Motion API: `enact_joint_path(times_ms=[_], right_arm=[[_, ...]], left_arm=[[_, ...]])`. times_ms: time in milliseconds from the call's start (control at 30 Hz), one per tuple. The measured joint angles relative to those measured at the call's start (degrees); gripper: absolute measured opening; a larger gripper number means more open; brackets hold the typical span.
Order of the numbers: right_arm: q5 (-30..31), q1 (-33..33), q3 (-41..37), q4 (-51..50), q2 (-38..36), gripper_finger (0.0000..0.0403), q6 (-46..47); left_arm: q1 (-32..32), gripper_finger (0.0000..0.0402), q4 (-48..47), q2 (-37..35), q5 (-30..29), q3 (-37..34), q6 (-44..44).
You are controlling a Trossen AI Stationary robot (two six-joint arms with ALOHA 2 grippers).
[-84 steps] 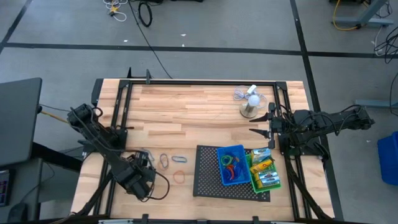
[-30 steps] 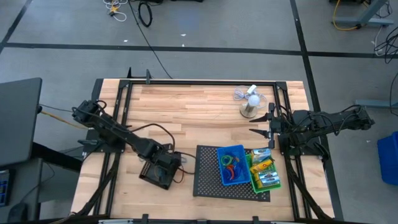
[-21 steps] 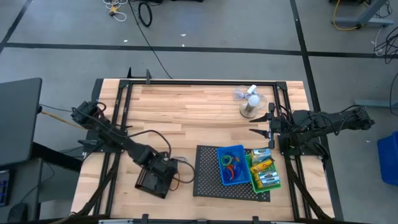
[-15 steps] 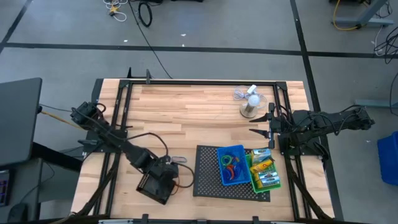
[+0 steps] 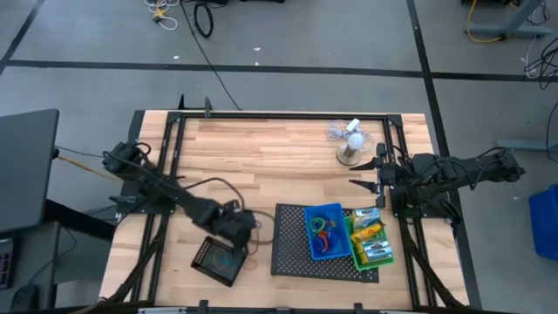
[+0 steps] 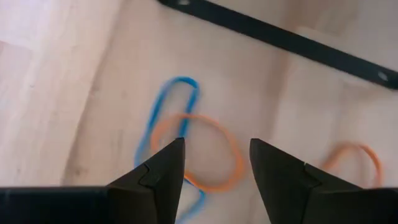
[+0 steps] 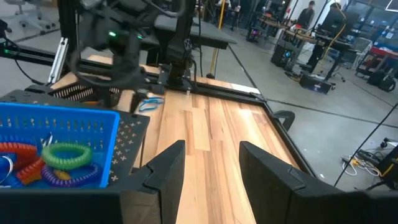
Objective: Pick & Place Office Desk Supplies
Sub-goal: Put the top orange rubber band into the black bin
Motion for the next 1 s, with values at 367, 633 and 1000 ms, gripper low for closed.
enact_joint_path(times_ms=[367, 633, 1000], right_arm=[[0.02, -0.01, -0.02, -1.75, 0.0, 0.016, 0.04], [0.53, -0.01, -0.02, -2.16, 0.0, 0.016, -0.02], [0.85, 0.01, -0.02, -2.25, 0.0, 0.016, 0.0]], left_arm=[[8.29, 0.0189, -1.54, 1.76, 10.07, 0.04, 9.5], [8.98, 0.0176, -1.19, 4.1, 11.82, 0.04, 13.0], [8.85, 0.0148, -4.54, 6.25, 9.4, 3.97, 17.61]])
